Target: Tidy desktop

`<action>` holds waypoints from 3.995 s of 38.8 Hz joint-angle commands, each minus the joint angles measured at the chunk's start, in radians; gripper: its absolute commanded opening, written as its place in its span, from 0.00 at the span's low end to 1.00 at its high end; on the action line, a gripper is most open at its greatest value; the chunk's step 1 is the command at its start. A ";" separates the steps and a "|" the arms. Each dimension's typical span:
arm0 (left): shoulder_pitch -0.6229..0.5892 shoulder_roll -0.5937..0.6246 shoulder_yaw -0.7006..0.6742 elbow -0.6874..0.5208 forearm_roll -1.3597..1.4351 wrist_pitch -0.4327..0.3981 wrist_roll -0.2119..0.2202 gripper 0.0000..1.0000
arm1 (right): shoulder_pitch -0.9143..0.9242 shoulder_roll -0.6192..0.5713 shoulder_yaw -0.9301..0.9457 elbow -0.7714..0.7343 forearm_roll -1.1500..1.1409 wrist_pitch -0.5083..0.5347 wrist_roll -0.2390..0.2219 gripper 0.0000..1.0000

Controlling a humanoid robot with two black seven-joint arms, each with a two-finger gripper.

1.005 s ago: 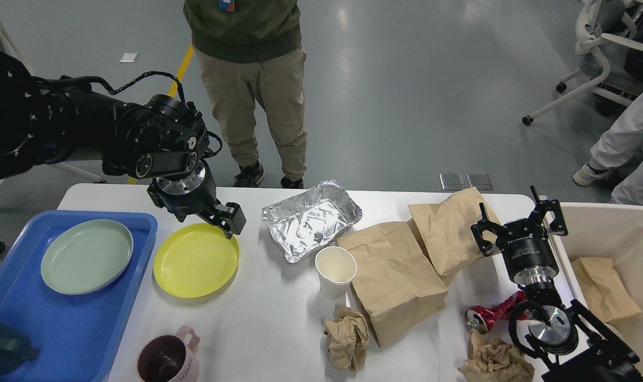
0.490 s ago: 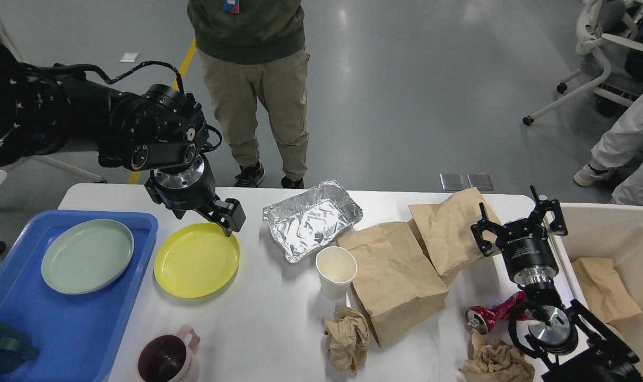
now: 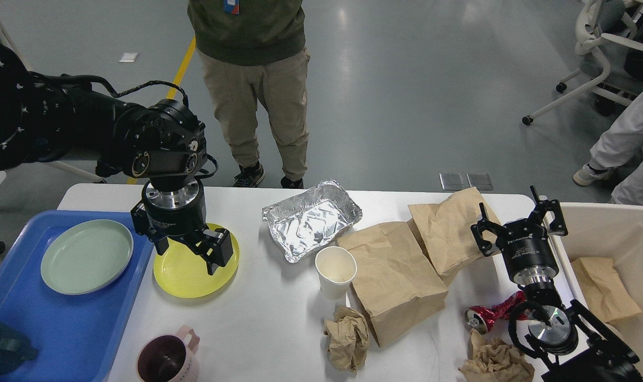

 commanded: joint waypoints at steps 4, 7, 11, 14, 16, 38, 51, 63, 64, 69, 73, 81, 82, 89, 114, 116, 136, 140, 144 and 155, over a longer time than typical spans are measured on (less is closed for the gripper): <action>-0.005 0.005 -0.034 0.003 -0.020 -0.013 -0.013 0.96 | 0.000 0.000 0.000 0.000 0.000 0.001 0.000 1.00; -0.005 0.005 -0.041 0.005 -0.078 0.001 -0.012 0.96 | 0.000 0.000 0.000 0.000 0.000 -0.001 0.000 1.00; -0.007 0.005 -0.044 0.009 -0.144 0.018 -0.012 0.96 | 0.000 0.000 0.000 0.000 0.000 0.001 0.000 1.00; -0.004 0.002 -0.051 0.008 -0.180 0.039 -0.013 0.96 | 0.000 0.000 0.000 0.000 0.000 0.001 0.000 1.00; 0.002 -0.002 -0.059 0.008 -0.189 0.050 -0.012 0.96 | 0.000 0.000 0.000 0.000 0.000 0.001 0.000 1.00; -0.005 0.035 -0.027 -0.196 -0.124 -0.008 0.056 0.92 | 0.000 0.000 0.000 0.000 0.000 0.001 0.000 1.00; 0.018 0.037 0.094 -0.396 -0.080 0.248 0.073 0.92 | 0.000 0.000 0.000 0.000 0.000 -0.001 0.000 1.00; 0.104 0.032 0.188 -0.442 -0.081 0.441 0.071 0.92 | 0.000 0.000 0.000 0.000 0.000 0.001 0.000 1.00; 0.128 0.032 0.197 -0.442 -0.083 0.471 0.071 0.92 | 0.000 0.000 0.000 0.000 0.000 0.001 0.000 1.00; 0.183 0.032 0.214 -0.442 -0.083 0.576 0.071 0.92 | 0.000 0.000 -0.001 0.000 0.000 0.001 0.000 1.00; 0.216 0.032 0.220 -0.442 -0.083 0.624 0.071 0.92 | 0.000 0.000 0.000 0.000 0.000 0.001 0.000 1.00; 0.248 0.037 0.246 -0.440 -0.085 0.691 0.071 0.92 | 0.000 0.000 0.000 -0.002 0.000 0.001 0.000 1.00; 0.253 0.037 0.245 -0.442 -0.085 0.699 0.071 0.92 | 0.000 0.000 0.000 -0.002 0.000 0.001 0.000 1.00; 0.297 0.037 0.246 -0.442 -0.094 0.781 0.071 0.92 | 0.000 0.000 0.000 -0.002 0.000 -0.001 0.000 1.00; 0.386 0.037 0.248 -0.434 -0.098 1.009 0.073 0.87 | 0.000 0.000 0.000 -0.002 0.000 -0.001 0.000 1.00; 0.391 0.037 0.249 -0.434 -0.098 1.013 0.073 0.85 | 0.000 0.000 0.000 -0.002 0.000 0.001 0.000 1.00; 0.421 0.029 0.249 -0.434 -0.097 1.045 0.088 0.15 | 0.000 0.000 0.000 -0.002 0.000 0.001 0.000 1.00; 0.421 0.028 0.249 -0.434 -0.097 1.045 0.086 0.00 | 0.000 0.000 0.000 -0.002 0.000 -0.001 0.000 1.00; 0.421 0.026 0.249 -0.434 -0.097 1.058 0.086 0.00 | 0.000 0.000 0.000 -0.002 0.000 -0.001 0.000 1.00; 0.432 0.028 0.249 -0.443 -0.097 1.182 0.086 0.00 | 0.000 0.000 -0.001 -0.002 0.000 -0.001 0.000 1.00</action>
